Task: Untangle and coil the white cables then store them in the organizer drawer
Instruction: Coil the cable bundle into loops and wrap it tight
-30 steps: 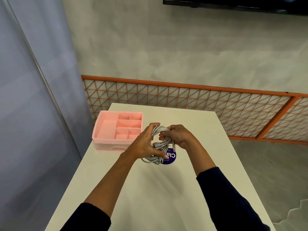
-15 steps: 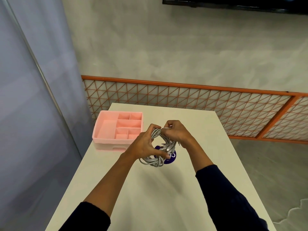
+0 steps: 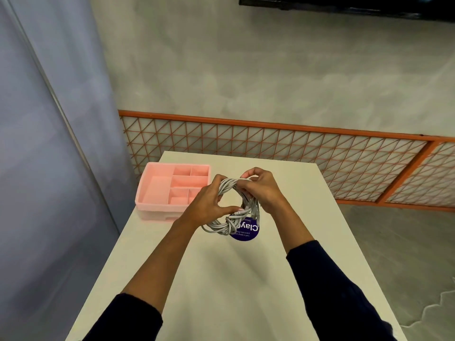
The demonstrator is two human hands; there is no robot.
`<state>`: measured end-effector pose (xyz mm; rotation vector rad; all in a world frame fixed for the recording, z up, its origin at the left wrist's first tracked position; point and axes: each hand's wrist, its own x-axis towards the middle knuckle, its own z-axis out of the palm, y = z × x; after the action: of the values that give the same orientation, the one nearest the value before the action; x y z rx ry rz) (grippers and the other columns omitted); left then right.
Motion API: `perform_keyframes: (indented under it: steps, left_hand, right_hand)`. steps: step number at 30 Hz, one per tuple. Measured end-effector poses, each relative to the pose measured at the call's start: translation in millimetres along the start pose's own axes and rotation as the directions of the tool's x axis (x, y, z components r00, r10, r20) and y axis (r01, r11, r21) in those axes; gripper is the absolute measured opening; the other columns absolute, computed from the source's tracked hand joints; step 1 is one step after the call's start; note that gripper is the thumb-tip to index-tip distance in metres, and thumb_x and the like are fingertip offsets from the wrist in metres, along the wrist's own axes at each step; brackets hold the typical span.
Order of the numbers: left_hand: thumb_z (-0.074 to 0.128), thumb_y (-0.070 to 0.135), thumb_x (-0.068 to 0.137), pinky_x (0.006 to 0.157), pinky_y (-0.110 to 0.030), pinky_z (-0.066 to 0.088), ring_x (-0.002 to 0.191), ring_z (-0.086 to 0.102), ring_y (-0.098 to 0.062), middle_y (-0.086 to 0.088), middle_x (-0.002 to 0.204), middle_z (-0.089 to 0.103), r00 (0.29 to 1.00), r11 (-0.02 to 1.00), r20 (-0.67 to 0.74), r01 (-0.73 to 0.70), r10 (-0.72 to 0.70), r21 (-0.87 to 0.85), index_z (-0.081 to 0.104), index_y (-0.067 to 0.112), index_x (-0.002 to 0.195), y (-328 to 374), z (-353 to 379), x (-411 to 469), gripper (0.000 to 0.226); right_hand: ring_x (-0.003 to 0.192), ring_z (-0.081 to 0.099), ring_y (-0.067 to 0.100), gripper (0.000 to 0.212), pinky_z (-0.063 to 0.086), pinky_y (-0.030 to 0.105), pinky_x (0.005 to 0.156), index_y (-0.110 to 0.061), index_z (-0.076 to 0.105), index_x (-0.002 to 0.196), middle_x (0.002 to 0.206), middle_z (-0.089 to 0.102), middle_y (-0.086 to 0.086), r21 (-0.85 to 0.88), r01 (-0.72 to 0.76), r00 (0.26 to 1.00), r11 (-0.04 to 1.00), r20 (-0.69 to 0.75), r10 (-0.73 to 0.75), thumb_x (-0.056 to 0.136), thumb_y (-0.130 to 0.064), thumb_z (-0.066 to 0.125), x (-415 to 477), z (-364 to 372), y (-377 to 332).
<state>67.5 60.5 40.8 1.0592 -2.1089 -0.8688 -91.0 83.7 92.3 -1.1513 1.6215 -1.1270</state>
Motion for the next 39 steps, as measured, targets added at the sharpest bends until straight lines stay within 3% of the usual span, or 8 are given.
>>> perform_keyframes:
  steps: [5,12,17,26,28,31,36,39]
  left_hand:
    - [0.07,0.059,0.075,0.063,-0.028,0.043,0.073,0.05,-0.017,-0.003,0.095,0.06,0.996,0.996,0.074,0.046,-0.041,-0.077,0.037,0.03,0.12,0.6,5.4,-8.3,0.063]
    - [0.089,0.057,0.047,0.072,-0.037,0.053,0.088,0.061,-0.017,0.002,0.099,0.064,0.985,0.995,0.142,0.097,-0.099,0.017,0.044,0.026,0.113,-7.9,6.5,-11.1,0.086]
    - [0.065,0.044,0.084,0.073,-0.036,0.049,0.081,0.063,-0.022,-0.006,0.09,0.068,0.986,0.968,-0.063,0.14,-0.156,-0.208,0.06,0.017,0.106,3.9,4.0,-8.3,0.035]
    - [0.052,0.044,0.093,0.075,-0.038,0.049,0.084,0.063,-0.02,-0.002,0.09,0.069,0.996,0.961,-0.034,0.066,-0.078,-0.269,0.064,0.019,0.107,14.0,-6.9,-6.1,0.031]
    - [0.051,0.046,0.093,0.07,-0.032,0.049,0.079,0.063,-0.012,0.007,0.09,0.067,0.999,0.971,0.011,0.05,-0.048,-0.235,0.059,0.027,0.113,16.4,-9.5,-3.8,0.029]
    - [0.042,0.061,0.092,0.085,-0.043,0.052,0.094,0.065,-0.026,0.001,0.109,0.069,0.992,0.998,0.126,0.013,-0.006,-0.053,0.046,0.049,0.125,14.8,-13.1,-0.3,0.036]
    - [0.049,0.062,0.088,0.077,-0.043,0.053,0.083,0.064,-0.016,0.004,0.093,0.07,0.989,0.994,0.148,-0.026,0.01,0.105,0.052,0.036,0.112,18.5,-2.7,-2.4,0.035]
    - [0.05,0.052,0.092,0.069,-0.037,0.05,0.075,0.063,-0.022,-0.003,0.085,0.069,0.997,0.997,0.031,-0.068,0.067,0.048,0.055,0.029,0.111,21.7,0.6,0.3,0.029]
  right_hand:
    - [0.055,0.055,0.02,0.014,0.044,0.023,0.049,-0.011,0.06,0.084,0.067,0.063,0.01,-0.044,-0.044,0.999,0.998,0.015,0.045,0.075,-0.009,0.071,1.6,0.9,-0.4]
    - [0.058,0.051,0.012,0.012,0.039,0.023,0.053,-0.015,0.06,0.082,0.065,0.058,-0.003,-0.454,0.099,0.99,0.885,0.138,-0.04,0.074,-0.02,0.067,0.5,-0.4,4.0]
    - [0.063,0.05,0.012,0.001,0.033,0.022,0.056,-0.017,0.057,0.081,0.072,0.062,0.0,-0.3,0.076,0.982,0.951,0.187,-0.02,0.08,-0.017,0.058,-1.8,-12.3,0.7]
    - [0.064,0.049,0.011,0.016,0.038,0.028,0.061,-0.02,0.054,0.063,0.065,0.055,-0.005,-0.217,0.151,0.977,0.965,0.179,-0.113,0.078,-0.023,0.058,0.1,-18.2,8.4]
    - [0.052,0.044,-0.002,0.025,0.031,0.02,0.058,-0.022,0.048,0.059,0.055,0.049,-0.014,-0.155,0.164,0.973,0.974,0.19,-0.134,0.082,-0.016,0.056,-1.8,-20.0,12.4]
    - [0.048,0.044,-0.005,0.026,0.029,0.019,0.056,-0.022,0.047,0.06,0.051,0.05,-0.018,-0.113,0.202,0.967,0.973,0.177,-0.181,0.085,-0.017,0.052,-3.1,-22.2,15.2]
    - [0.052,0.044,0.005,0.042,0.038,0.023,0.062,-0.014,0.052,0.056,0.05,0.049,-0.01,-0.221,0.3,0.952,0.928,0.007,-0.306,0.089,-0.038,0.062,4.9,-16.2,16.0]
    - [0.047,0.039,0.007,0.046,0.036,0.023,0.056,-0.005,0.052,0.062,0.05,0.045,-0.003,-0.065,0.318,0.946,0.946,-0.034,-0.321,0.086,-0.042,0.067,4.8,-17.3,19.7]
